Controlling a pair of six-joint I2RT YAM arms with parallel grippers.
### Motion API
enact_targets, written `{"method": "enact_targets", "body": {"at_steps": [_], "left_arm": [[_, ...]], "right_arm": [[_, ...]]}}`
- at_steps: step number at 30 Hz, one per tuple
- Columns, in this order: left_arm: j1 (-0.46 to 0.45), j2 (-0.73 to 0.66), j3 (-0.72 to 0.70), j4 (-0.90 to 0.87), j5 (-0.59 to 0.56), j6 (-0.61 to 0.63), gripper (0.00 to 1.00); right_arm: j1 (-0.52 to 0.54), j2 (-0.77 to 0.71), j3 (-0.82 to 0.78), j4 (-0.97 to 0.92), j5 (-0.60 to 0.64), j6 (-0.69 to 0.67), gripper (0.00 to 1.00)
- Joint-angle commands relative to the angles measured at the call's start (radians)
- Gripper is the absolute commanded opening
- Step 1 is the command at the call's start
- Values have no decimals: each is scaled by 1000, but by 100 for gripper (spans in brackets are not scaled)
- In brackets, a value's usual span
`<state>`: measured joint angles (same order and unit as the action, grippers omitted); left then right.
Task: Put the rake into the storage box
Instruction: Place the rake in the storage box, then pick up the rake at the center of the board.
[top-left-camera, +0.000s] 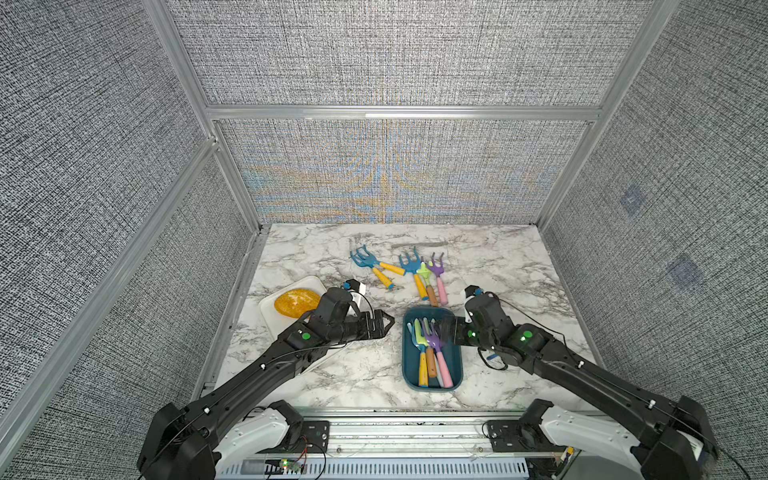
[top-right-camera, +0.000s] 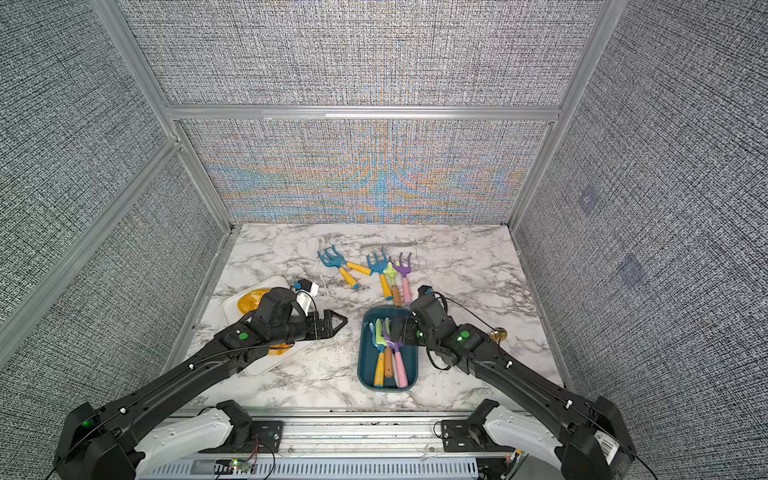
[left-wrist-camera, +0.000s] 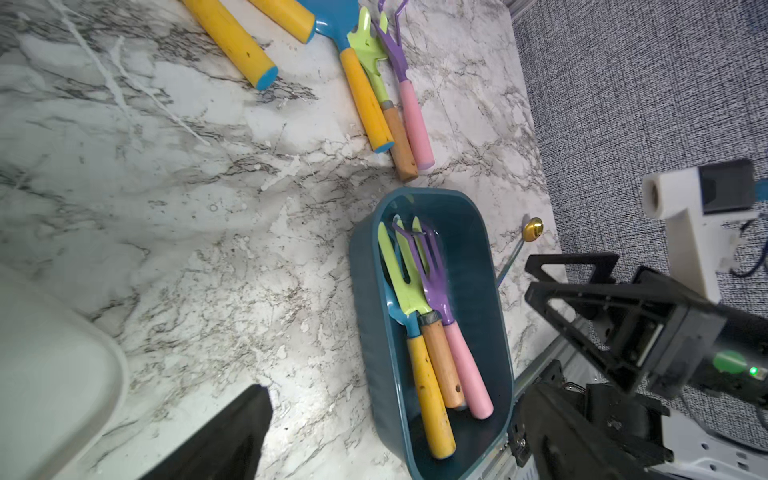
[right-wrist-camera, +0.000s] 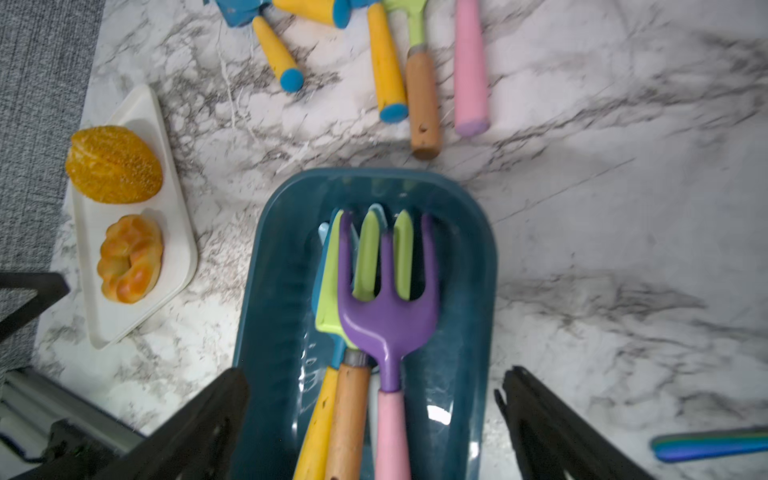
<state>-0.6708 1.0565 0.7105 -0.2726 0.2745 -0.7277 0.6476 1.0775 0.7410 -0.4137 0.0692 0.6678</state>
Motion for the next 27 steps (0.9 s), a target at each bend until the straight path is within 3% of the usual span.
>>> {"method": "enact_targets", "body": {"at_steps": [1,6,12,15,23,27], "left_arm": [[2,9,18,-71,-103,32,99],[2,27,34,-107,-155,47,99],[2,30,40,-119,-177,52,99],[2,28,41,-131,-185,54,99],[2,-11,26,-154,-202,46,99],[2,-31,11,-163,-204,36,99]], "right_arm": [[-85,65,44,44,-6,-95,99],[-187,271,187,64,6,-182,99],[-239,553,391,61,12,-287,99],[-251,688,498,40,-14,-331,83],[-270,931,701,4,15,-375,70],[-276,1023,769,-20,27,-389,58]]}}
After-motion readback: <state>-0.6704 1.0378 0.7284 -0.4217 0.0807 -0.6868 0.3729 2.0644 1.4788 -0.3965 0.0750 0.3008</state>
